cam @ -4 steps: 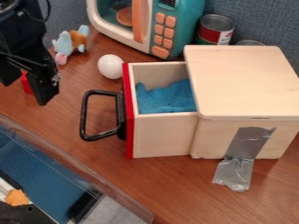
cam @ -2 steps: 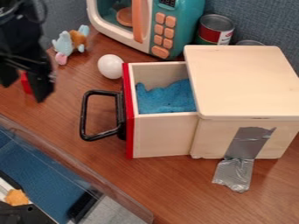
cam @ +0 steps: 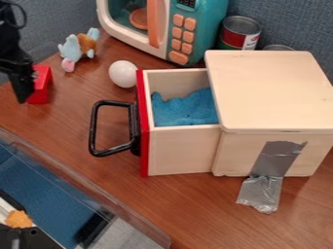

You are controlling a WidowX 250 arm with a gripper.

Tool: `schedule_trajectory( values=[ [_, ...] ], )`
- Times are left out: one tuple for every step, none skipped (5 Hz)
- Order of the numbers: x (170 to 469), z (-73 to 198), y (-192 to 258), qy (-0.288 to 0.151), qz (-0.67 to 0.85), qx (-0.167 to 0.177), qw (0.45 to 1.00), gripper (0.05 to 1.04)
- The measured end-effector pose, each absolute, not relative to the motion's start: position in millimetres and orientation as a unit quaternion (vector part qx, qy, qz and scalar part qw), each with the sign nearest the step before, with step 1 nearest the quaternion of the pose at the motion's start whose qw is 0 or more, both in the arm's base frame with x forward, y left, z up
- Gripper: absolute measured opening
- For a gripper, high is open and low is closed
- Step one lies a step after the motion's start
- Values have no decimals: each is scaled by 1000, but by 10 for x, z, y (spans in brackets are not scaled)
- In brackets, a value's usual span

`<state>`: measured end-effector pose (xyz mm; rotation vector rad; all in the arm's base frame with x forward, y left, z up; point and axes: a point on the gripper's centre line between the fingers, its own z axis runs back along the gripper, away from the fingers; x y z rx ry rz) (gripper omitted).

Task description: Put a red thing into the drawer

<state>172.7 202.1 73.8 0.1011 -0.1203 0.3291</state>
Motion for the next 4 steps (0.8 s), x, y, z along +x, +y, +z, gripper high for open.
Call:
schedule_trajectory(
  values=[
    [1818, 562, 2274, -57, 193, 49, 978, 999],
    [1927, 531, 2438, -51, 215, 57, 974, 999],
    [2072, 483, 2510, -51, 237, 53, 969, 999],
    [2144, 476, 2504, -45, 264, 45, 962, 999]
  ],
)
